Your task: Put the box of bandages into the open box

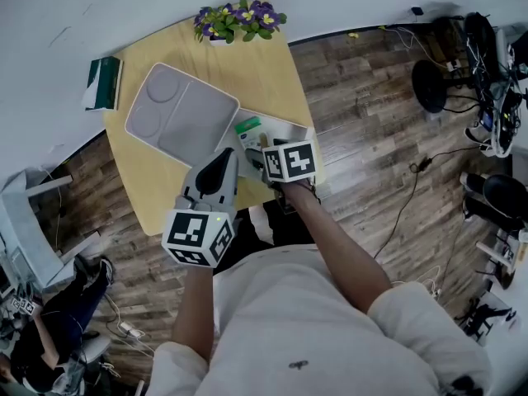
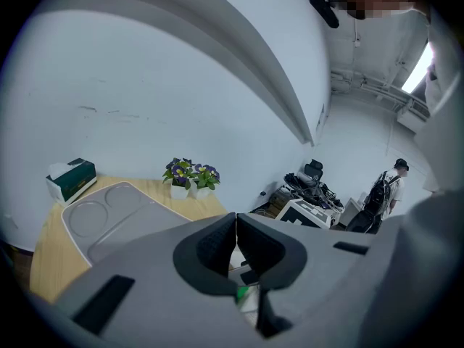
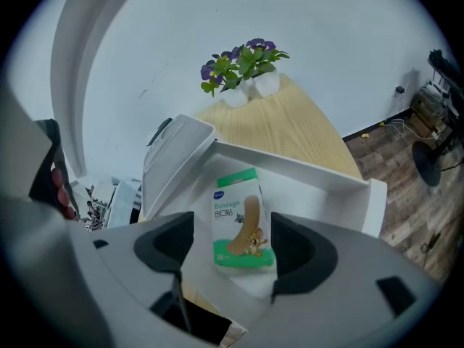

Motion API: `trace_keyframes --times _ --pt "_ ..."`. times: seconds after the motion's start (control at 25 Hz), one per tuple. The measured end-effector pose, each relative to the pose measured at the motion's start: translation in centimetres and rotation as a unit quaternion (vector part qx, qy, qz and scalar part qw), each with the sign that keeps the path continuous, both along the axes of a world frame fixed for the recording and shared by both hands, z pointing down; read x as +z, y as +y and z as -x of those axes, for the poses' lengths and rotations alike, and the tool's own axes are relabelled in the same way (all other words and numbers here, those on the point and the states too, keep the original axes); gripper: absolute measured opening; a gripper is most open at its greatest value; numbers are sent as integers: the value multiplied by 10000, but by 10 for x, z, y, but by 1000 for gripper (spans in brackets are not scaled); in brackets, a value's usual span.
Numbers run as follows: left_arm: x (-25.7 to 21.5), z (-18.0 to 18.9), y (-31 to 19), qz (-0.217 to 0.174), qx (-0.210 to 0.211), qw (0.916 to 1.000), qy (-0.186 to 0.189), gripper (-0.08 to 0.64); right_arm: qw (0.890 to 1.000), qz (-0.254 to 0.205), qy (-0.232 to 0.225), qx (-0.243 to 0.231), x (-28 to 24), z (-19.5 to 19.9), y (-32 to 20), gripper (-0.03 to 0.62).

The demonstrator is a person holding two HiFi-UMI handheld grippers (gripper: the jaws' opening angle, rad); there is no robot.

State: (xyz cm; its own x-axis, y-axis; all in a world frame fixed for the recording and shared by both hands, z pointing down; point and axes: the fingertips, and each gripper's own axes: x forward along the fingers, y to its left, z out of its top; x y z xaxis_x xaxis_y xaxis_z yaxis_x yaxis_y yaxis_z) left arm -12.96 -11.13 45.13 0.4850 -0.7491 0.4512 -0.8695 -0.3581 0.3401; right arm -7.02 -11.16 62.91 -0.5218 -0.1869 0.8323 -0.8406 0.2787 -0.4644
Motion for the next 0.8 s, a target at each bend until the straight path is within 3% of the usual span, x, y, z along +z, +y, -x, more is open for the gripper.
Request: trace_keyframes --times 0.48,0.8 --pt "-23 -11 14 -260 -133 9994 -168 6 9972 -519 -462 -267 -53 -6 7 232" --pt "-41 -15 16 -489 -301 9981 -226 6 9908 -835 -1014 -338 -93 -15 10 183"
